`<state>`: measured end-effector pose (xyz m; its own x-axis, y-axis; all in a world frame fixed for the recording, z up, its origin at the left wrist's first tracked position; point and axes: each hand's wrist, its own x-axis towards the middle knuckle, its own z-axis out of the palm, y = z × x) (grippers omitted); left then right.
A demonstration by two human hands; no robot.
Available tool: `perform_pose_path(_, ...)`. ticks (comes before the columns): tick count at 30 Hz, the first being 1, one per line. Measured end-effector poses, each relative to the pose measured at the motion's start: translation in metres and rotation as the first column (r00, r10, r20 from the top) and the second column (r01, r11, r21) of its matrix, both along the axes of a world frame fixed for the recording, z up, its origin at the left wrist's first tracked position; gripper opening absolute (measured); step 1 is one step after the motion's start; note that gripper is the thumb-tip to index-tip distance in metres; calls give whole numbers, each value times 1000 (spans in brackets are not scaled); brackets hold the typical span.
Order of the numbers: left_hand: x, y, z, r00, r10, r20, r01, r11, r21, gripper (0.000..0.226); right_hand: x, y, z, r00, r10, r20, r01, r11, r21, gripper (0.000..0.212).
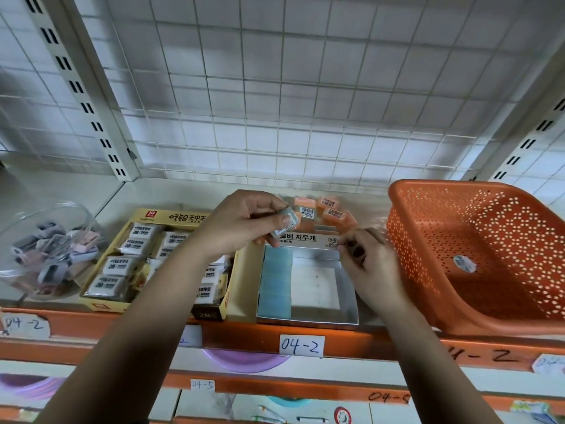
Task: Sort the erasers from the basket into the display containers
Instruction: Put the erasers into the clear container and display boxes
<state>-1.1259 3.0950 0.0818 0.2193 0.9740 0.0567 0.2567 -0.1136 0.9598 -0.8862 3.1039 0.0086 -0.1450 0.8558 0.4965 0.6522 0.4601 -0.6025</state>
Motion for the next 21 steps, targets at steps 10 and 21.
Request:
perform_pose_path(10,13,-6,-3,986,-124,-114,126,992,12,27,1,4,-9,991,40,-130,-54,994,-100,15)
perform_pose_path(21,19,-8,-6,988,-107,-112,111,994,26,27,2,6,-10,989,55,-137,-69,992,-105,15)
